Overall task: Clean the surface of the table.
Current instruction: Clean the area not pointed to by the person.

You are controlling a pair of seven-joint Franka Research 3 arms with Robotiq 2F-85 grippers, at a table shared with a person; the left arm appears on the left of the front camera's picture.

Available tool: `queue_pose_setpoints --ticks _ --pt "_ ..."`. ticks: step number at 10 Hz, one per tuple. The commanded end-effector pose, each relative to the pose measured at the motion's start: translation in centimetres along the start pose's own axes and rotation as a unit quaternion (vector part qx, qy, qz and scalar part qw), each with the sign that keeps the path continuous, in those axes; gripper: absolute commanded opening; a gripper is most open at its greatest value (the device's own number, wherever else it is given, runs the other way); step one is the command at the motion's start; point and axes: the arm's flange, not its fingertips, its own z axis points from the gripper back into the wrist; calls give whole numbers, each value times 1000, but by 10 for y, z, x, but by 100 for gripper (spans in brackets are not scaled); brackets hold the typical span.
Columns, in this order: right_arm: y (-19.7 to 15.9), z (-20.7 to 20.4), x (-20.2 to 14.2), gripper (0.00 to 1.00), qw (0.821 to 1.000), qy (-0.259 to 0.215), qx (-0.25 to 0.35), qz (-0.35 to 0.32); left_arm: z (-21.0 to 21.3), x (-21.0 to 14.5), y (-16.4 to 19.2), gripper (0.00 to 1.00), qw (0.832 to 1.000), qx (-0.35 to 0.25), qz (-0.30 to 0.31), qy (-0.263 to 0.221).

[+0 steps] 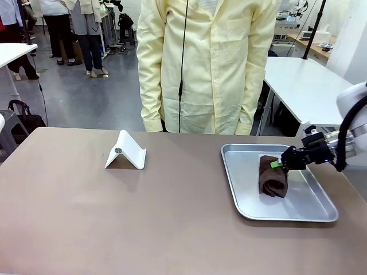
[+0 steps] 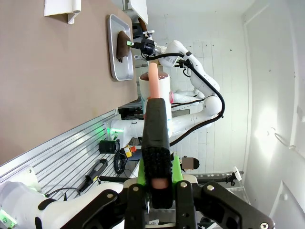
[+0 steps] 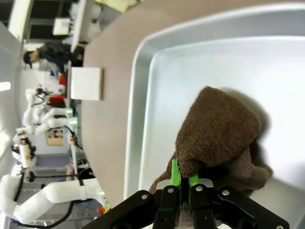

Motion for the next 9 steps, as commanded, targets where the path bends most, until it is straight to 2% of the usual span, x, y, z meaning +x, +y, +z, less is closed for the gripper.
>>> queue_pose_setpoints --ticks 1,2,4,6,7,8,9 --pt "5 17 -8 7 997 -41 70 5 0 -2 -4 22 1000 -3 6 0" --pt "7 28 -10 7 991 -57 120 -12 0 -2 -4 22 1000 -3 6 0" --pt "11 50 -15 7 974 -62 199 -89 0 -2 -4 22 1000 -3 6 0" --pt "22 83 -33 7 944 -20 291 -153 0 -2 -4 22 1000 -3 6 0" --pt "28 97 -45 7 932 8 321 -168 0 -2 -4 22 1000 -3 6 0" --pt "35 109 -62 7 929 31 329 -168 0 -2 -4 22 1000 -3 6 0" --pt "42 122 -82 7 932 28 325 -157 0 -2 -4 22 1000 -3 6 0"
